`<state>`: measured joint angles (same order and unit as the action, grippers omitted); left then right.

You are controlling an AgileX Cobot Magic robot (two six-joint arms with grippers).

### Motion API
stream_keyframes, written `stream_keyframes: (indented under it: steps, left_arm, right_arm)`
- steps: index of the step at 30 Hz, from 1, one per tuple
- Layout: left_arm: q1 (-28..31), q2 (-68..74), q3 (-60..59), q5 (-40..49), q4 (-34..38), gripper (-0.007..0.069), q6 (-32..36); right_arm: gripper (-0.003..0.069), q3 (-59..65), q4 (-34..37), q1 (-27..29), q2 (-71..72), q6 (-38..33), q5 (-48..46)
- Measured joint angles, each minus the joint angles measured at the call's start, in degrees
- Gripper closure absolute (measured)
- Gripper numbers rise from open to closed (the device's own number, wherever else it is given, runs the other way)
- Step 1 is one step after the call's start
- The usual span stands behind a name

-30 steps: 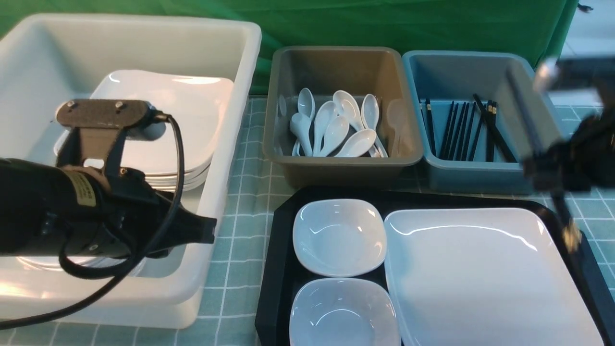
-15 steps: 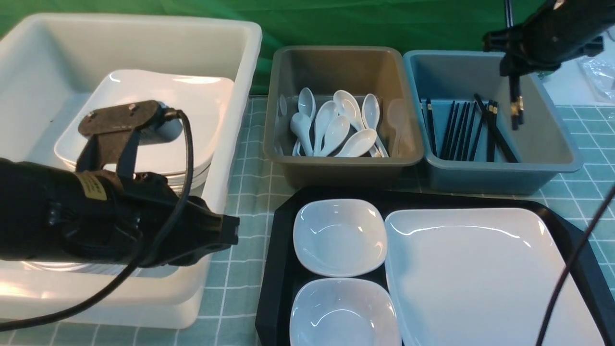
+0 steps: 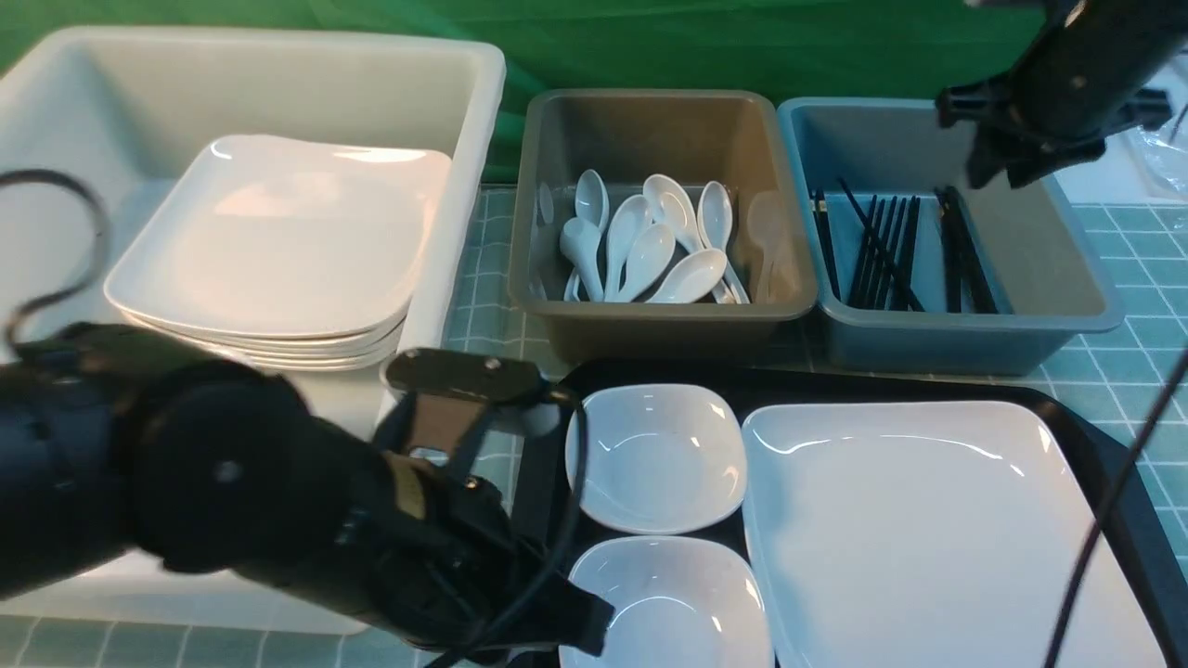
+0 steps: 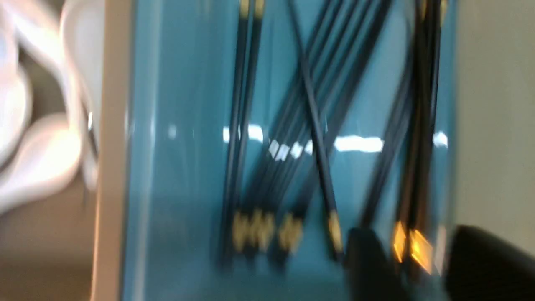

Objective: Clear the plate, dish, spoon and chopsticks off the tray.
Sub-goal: Use the left arm to grab a small plate from the dinner plate

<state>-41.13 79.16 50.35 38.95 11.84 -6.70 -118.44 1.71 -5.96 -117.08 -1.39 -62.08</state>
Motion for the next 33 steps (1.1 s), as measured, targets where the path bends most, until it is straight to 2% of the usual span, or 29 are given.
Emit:
stream_keyframes:
  steps: [1,2,3,7,11,14,15,16,18,22,25,29,33]
  left_arm:
    - [-0.1,1.5,1.6,1.3,-0.6,0.0615,-1.2]
    - [-0.1,1.8,2.0,1.5,-0.7,0.0615,-1.2]
    - [-0.3,4.5,4.4,3.4,-2.6,0.0615,-2.8]
    - [-0.5,8.9,9.5,6.6,-7.1,0.0615,-5.8]
    - [-0.4,13.3,13.4,6.7,-11.4,0.0594,-6.8]
    - [-0.4,16.4,14.2,4.9,-13.5,0.053,-6.8]
    - [-0.4,16.6,14.2,4.8,-13.5,0.053,-6.8]
    - [-0.4,18.3,14.5,3.8,-14.9,0.0463,-6.8]
    - [-0.4,19.5,14.5,2.8,-15.4,0.0407,-6.8]
    - [-0.4,22.3,14.5,-0.4,-15.9,0.0239,-6.8]
    - [-0.4,24.0,14.7,-3.4,-15.9,0.0154,-6.8]
    - [-0.5,26.3,15.0,-5.7,-15.1,0.0119,-6.6]
    - [-0.5,27.8,15.1,-6.4,-13.3,0.0153,-6.1]
  right_arm:
    - [0.0574,0.0,-0.1,0.0,2.7,-1.0,-2.7]
    - [0.0574,0.1,0.0,0.0,3.1,-1.0,-2.7]
    - [0.0613,0.7,0.3,0.0,6.6,-2.2,-2.7]
    - [0.0632,5.4,0.8,0.0,14.3,-3.1,-2.8]
    - [0.0636,19.0,1.1,0.0,26.9,-3.8,-2.6]
    - [0.0636,31.7,2.2,0.0,35.8,-3.9,0.4]
    - [0.0636,32.5,2.2,0.0,36.9,-3.9,1.0]
    - [0.0636,39.2,2.5,0.0,41.2,-3.9,3.9]
    - [0.0636,44.5,2.6,0.0,45.1,-3.9,6.3]
    - [0.0636,53.5,2.8,0.0,52.1,-3.9,11.2]
    - [0.0636,56.5,2.9,0.0,54.6,-3.9,12.2]
    - [0.0631,57.1,2.9,0.0,55.4,-3.9,12.7]
    - [0.0624,57.1,2.9,0.0,55.4,-3.9,12.7]
